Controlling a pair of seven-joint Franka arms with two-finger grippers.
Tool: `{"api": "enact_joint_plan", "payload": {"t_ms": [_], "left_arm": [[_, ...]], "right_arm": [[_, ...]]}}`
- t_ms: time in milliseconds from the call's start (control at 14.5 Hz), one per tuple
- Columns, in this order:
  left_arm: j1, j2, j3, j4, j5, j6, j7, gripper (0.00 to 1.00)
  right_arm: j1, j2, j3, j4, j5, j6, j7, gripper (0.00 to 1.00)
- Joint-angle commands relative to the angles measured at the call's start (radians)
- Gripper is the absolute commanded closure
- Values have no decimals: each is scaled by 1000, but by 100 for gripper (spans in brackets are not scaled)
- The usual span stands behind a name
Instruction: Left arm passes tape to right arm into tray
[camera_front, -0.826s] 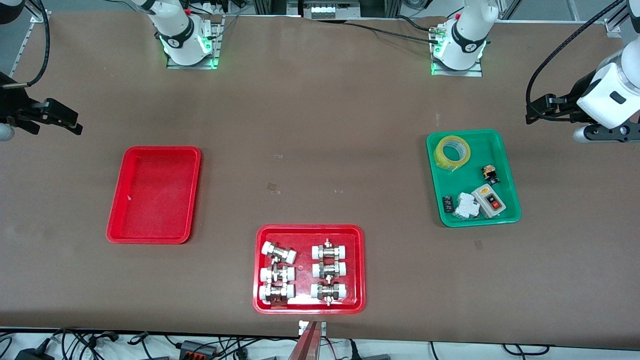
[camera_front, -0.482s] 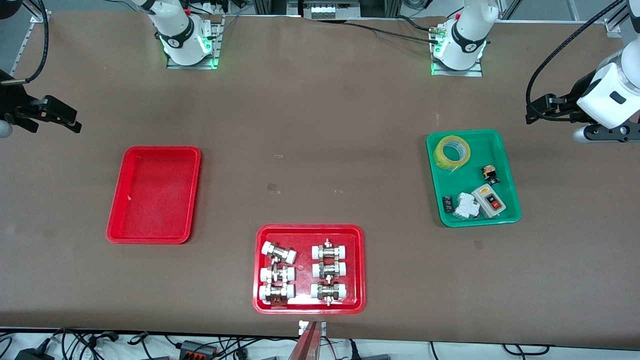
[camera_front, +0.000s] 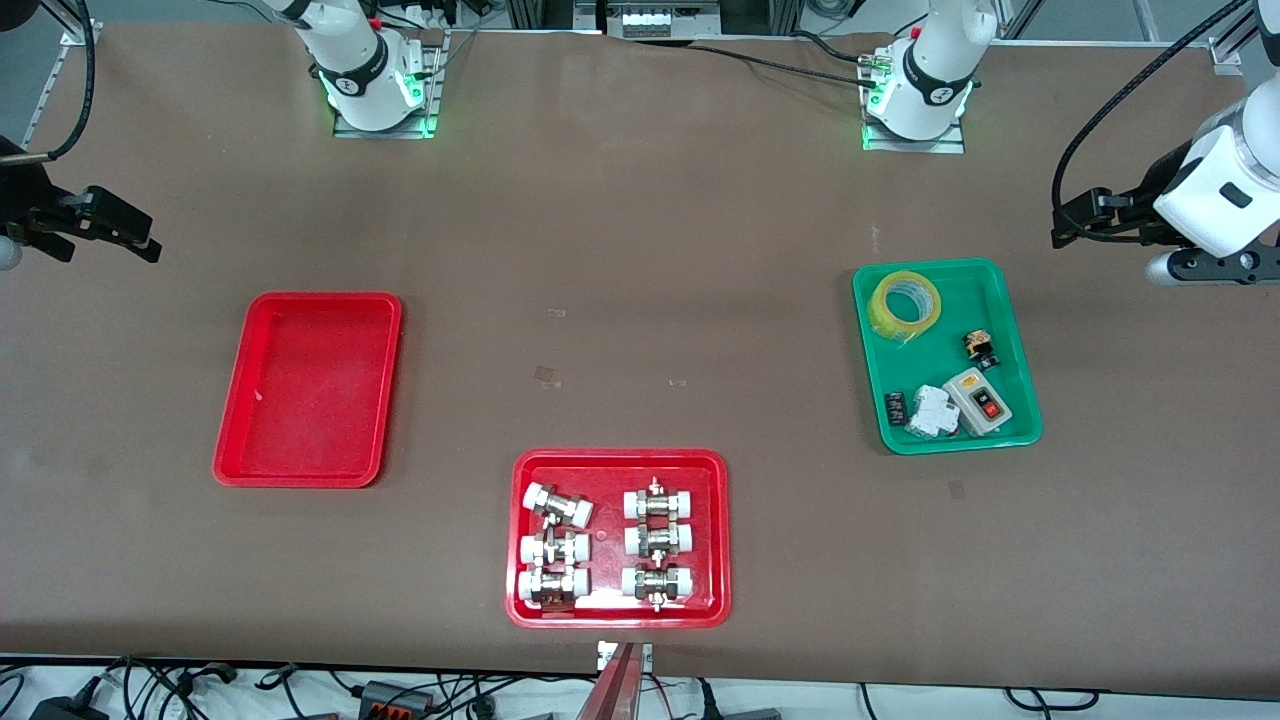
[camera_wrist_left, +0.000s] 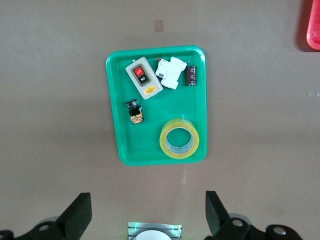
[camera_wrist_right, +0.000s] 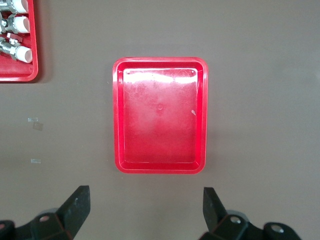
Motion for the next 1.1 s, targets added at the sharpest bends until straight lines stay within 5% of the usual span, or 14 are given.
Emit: {"api": "enact_joint_plan", "payload": {"t_ms": [0, 1033], "left_arm": [[6, -15, -2, -9, -18, -6, -3, 0], [8, 56, 0, -12, -26, -7, 11, 0]], "right_arm": [[-3, -9, 1, -9, 1, -9, -3, 0], [-3, 0, 1, -6, 3, -6, -1, 0]]}}
